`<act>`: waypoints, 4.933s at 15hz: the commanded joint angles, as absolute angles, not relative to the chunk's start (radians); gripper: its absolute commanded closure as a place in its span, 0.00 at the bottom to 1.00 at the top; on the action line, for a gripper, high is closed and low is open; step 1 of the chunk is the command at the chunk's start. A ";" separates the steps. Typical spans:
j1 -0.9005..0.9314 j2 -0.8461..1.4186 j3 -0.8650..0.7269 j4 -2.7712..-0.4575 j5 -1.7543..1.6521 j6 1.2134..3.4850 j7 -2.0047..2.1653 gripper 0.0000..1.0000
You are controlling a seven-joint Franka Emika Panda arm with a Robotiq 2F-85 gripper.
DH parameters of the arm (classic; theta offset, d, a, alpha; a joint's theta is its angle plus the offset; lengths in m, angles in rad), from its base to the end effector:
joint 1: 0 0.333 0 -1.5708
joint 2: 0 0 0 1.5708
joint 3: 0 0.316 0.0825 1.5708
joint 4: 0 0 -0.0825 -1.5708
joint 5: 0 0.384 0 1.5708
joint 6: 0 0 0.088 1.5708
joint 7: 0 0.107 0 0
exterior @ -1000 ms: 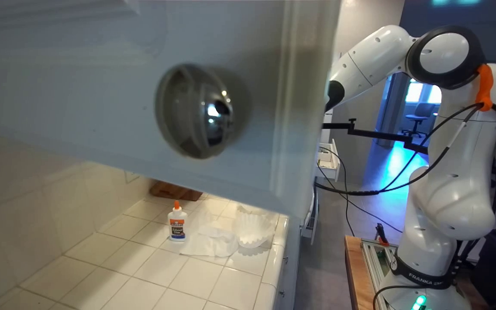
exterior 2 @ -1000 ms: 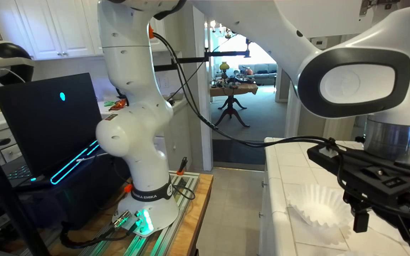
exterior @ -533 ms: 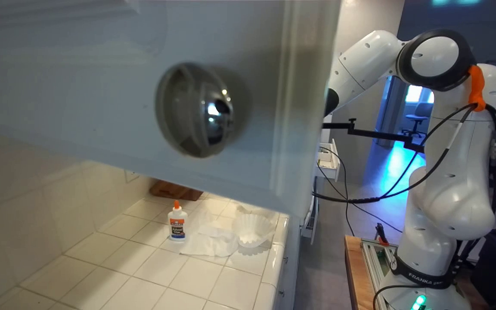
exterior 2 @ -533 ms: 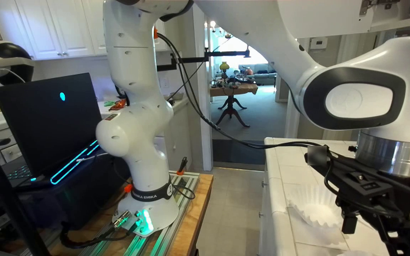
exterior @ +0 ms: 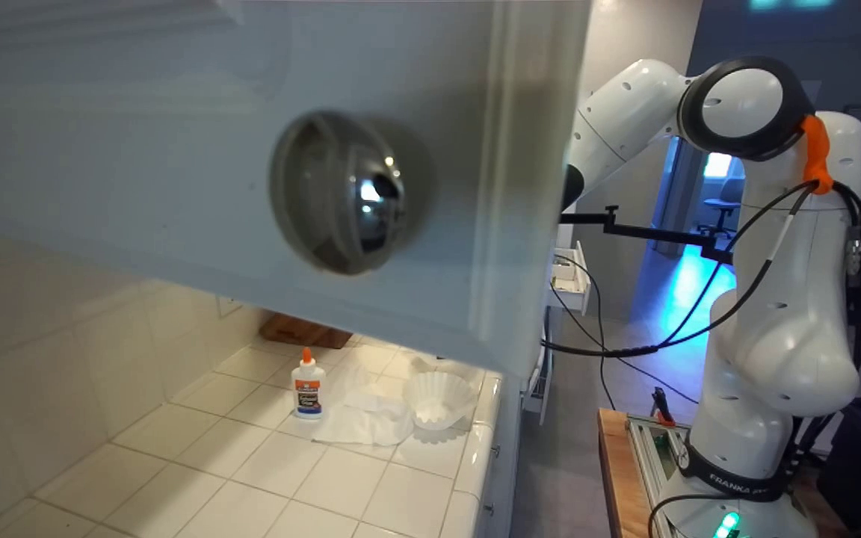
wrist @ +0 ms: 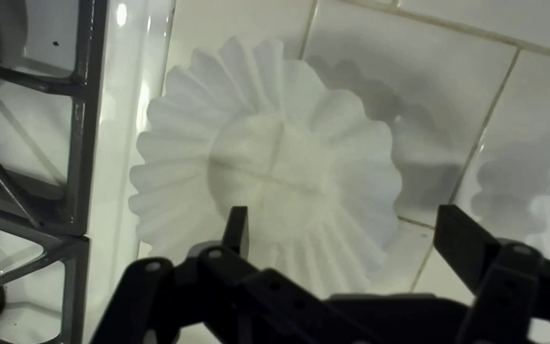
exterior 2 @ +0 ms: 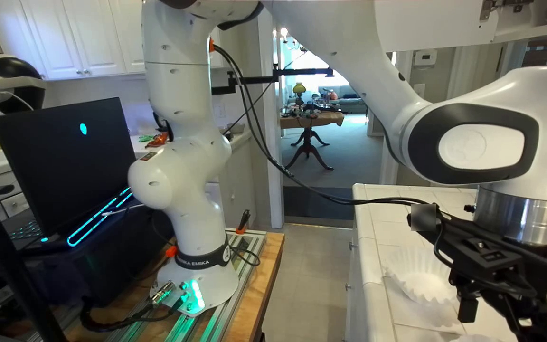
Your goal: Stack the coffee filter on the right onto the on the left
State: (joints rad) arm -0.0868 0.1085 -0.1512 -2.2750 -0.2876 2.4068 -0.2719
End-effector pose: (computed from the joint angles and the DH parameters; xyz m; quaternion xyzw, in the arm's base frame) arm 0.5155 -0.1268 0.3120 0.9868 0.1224 -0.0156 0.1049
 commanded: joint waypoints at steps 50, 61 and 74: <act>0.060 -0.483 0.069 -2.806 -1.194 2.614 -0.039 1.00; 0.141 -0.404 0.065 -2.746 -1.156 2.625 -0.124 1.00; 0.160 -0.401 0.061 -2.746 -0.852 2.522 -0.296 1.00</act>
